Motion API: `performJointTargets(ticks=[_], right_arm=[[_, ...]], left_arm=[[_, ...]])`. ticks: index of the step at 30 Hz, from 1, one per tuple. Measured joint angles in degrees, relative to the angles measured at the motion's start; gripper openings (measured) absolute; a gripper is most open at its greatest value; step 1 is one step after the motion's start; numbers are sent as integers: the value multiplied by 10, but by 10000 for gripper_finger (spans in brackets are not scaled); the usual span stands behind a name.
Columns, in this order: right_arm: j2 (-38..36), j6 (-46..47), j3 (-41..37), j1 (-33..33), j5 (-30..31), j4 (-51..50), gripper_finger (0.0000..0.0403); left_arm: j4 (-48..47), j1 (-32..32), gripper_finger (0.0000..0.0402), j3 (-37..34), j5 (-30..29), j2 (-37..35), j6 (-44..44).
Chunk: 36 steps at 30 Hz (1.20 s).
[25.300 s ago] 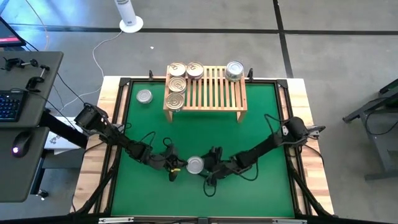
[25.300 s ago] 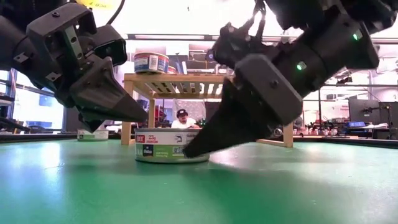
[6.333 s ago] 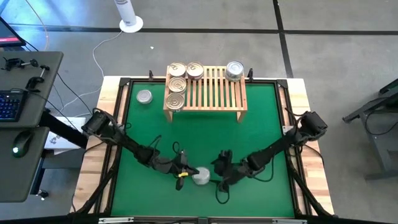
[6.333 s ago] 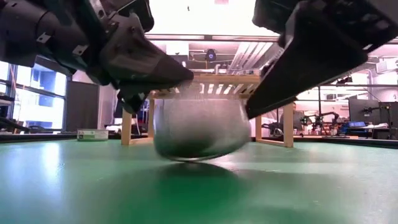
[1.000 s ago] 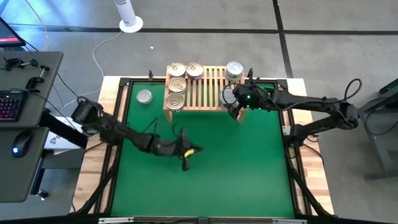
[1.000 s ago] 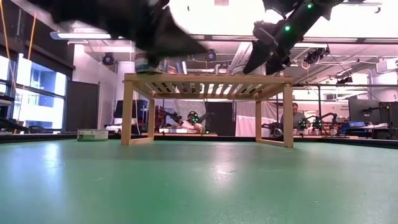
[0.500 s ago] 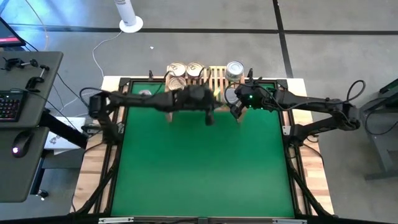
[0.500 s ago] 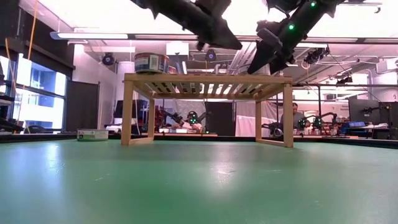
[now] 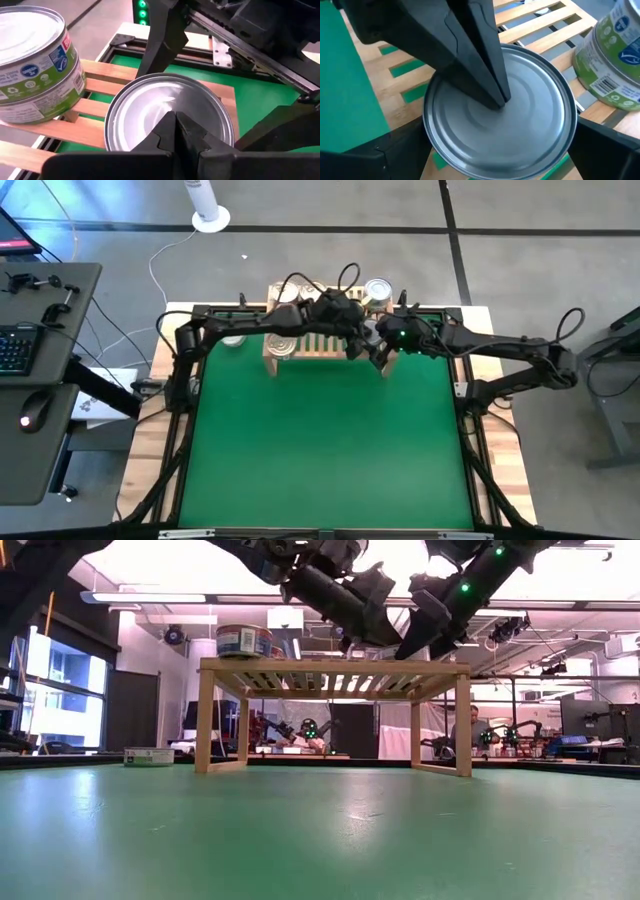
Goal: Stack canned seafood by type on shelf
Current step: Put the center green tuna can on the shelf aligned with the other green tuna can
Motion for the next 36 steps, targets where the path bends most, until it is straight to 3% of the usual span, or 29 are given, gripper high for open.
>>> performJointTargets(ticks=[15,23,30,36], right_arm=[[-81,48,1,1,-2,-137,398],[-143,60,1,16,6,-140,398],[-132,61,1,63,13,-96,399],[-98,36,0,114,-17,-90,399]], left_arm=[[-43,20,0,1,2,9,-5],[-5,13,0,-1,4,12,-5],[71,-7,0,-5,5,15,12],[52,-25,0,-5,-32,-31,58]])
